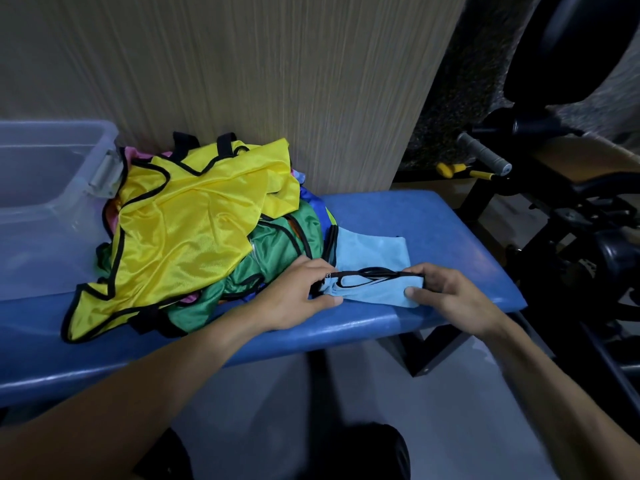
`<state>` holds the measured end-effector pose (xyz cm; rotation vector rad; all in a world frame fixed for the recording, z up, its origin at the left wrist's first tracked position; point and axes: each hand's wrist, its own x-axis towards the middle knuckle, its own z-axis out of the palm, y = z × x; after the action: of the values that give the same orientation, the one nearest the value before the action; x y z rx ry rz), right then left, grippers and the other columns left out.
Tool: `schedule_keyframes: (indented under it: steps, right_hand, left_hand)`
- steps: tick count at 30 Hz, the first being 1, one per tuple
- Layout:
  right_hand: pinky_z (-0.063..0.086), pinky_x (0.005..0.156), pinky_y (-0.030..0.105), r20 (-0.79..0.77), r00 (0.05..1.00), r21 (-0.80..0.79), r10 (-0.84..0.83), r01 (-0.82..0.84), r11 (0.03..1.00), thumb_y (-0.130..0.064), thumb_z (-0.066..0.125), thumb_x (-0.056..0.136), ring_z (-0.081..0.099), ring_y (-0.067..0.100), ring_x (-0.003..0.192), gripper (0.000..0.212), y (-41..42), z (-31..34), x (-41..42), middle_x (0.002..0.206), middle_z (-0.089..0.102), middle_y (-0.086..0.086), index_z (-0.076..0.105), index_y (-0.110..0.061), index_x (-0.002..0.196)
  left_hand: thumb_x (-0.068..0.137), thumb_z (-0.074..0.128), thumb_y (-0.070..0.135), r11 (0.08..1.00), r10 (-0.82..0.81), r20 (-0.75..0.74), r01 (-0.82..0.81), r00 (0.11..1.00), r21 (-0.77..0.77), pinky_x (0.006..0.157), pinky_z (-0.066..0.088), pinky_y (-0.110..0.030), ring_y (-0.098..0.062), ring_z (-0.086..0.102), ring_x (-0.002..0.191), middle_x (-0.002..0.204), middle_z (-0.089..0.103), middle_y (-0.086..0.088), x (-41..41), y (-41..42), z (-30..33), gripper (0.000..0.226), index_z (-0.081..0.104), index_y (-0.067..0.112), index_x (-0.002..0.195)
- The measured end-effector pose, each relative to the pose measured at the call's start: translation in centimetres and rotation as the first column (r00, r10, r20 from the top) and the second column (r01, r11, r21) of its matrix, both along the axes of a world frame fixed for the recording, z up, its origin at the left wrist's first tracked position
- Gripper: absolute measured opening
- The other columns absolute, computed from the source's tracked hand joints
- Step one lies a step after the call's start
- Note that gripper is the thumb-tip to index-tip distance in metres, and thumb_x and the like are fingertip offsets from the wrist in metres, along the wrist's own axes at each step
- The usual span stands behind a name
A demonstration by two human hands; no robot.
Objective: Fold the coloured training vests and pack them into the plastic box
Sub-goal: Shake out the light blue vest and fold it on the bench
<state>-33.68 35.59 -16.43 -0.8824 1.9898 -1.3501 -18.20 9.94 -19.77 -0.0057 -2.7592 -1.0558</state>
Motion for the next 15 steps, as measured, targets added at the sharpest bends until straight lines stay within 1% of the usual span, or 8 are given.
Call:
schedule_keyframes:
  steps: [1,3,6,7,9,11,13,15]
  right_hand:
    - [0.052,0.084,0.02,0.025,1.0,0.014,-0.003,0.003,1.0,0.001,0.065,0.095,0.07,0.015,0.099,0.021,0.3,0.1,0.1,0.108,0.076,0.008,0.067,-0.005,0.114]
    - [0.052,0.082,0.02,0.062,0.998,0.053,-0.003,0.0,0.999,0.0,0.065,0.095,0.071,0.015,0.097,0.021,0.8,0.3,0.3,0.107,0.076,0.007,0.067,-0.005,0.114]
    - [0.054,0.081,0.023,0.091,0.996,0.102,-0.018,0.009,0.995,-0.003,0.064,0.096,0.071,0.016,0.094,0.019,1.3,0.6,0.5,0.104,0.077,0.008,0.068,-0.007,0.114]
    - [0.055,0.082,0.024,0.095,0.995,0.112,-0.029,0.018,0.993,-0.003,0.063,0.097,0.071,0.016,0.094,0.018,1.3,0.8,0.5,0.104,0.077,0.008,0.068,-0.008,0.114]
    - [0.055,0.079,0.023,0.103,0.993,0.126,-0.055,0.042,0.991,-0.003,0.062,0.097,0.071,0.014,0.091,0.018,1.2,1.2,0.4,0.101,0.077,0.006,0.068,-0.008,0.113]
    - [0.055,0.077,0.025,0.103,0.991,0.147,-0.089,0.073,0.986,-0.003,0.061,0.098,0.069,0.012,0.086,0.017,1.1,1.5,0.2,0.095,0.075,0.003,0.069,-0.009,0.111]
    - [0.052,0.076,0.03,0.098,0.988,0.168,-0.118,0.1,0.981,-0.006,0.062,0.098,0.066,0.013,0.083,0.015,1.1,1.7,-0.2,0.09,0.072,0.002,0.07,-0.01,0.109]
    - [0.051,0.075,0.032,0.087,0.986,0.179,-0.145,0.127,0.976,-0.008,0.062,0.098,0.064,0.015,0.084,0.014,0.9,2.0,-0.7,0.089,0.07,0.003,0.071,-0.01,0.108]
  left_hand:
    - [0.093,0.071,0.035,1.0,-0.007,-0.006,0.008,1.0,0.025,0.097,0.037,-0.016,-0.011,0.046,0.108,0.116,0.06,0.014,0.2,0.3,-0.2,0.031,0.069,0.019,0.12]
    - [0.095,0.068,0.041,0.998,-0.015,0.005,0.015,1.0,0.064,0.098,0.037,-0.019,-0.012,0.045,0.11,0.114,0.062,0.013,0.5,0.7,-0.5,0.029,0.071,0.019,0.115]
    - [0.092,0.054,0.06,0.998,-0.004,0.015,0.003,1.0,0.064,0.098,0.039,-0.023,-0.014,0.043,0.107,0.103,0.062,0.008,0.6,1.2,-0.8,0.048,0.071,0.017,0.104]
    - [0.091,0.049,0.064,0.999,0.007,0.015,-0.008,1.0,0.053,0.097,0.039,-0.024,-0.014,0.043,0.106,0.099,0.061,0.007,0.5,1.3,-0.8,0.054,0.07,0.014,0.099]
    - [0.092,0.046,0.065,1.0,0.027,0.003,-0.027,1.0,0.014,0.096,0.039,-0.024,-0.015,0.042,0.105,0.094,0.058,0.008,0.2,1.6,-0.6,0.057,0.066,0.013,0.092]
    - [0.094,0.044,0.064,0.999,0.042,-0.016,-0.042,0.999,-0.004,0.094,0.039,-0.024,-0.015,0.041,0.104,0.088,0.055,0.01,-0.1,1.8,-0.3,0.054,0.062,0.014,0.089]
    - [0.095,0.042,0.065,0.998,0.064,-0.01,-0.064,0.998,0.008,0.09,0.039,-0.025,-0.013,0.041,0.101,0.082,0.051,0.008,-0.6,1.9,-0.1,0.056,0.058,0.012,0.087]
    - [0.098,0.044,0.063,0.993,0.11,0.009,-0.111,0.994,0.029,0.082,0.041,-0.029,-0.011,0.044,0.094,0.079,0.049,0.003,-1.1,2.2,-0.2,0.055,0.055,0.01,0.085]
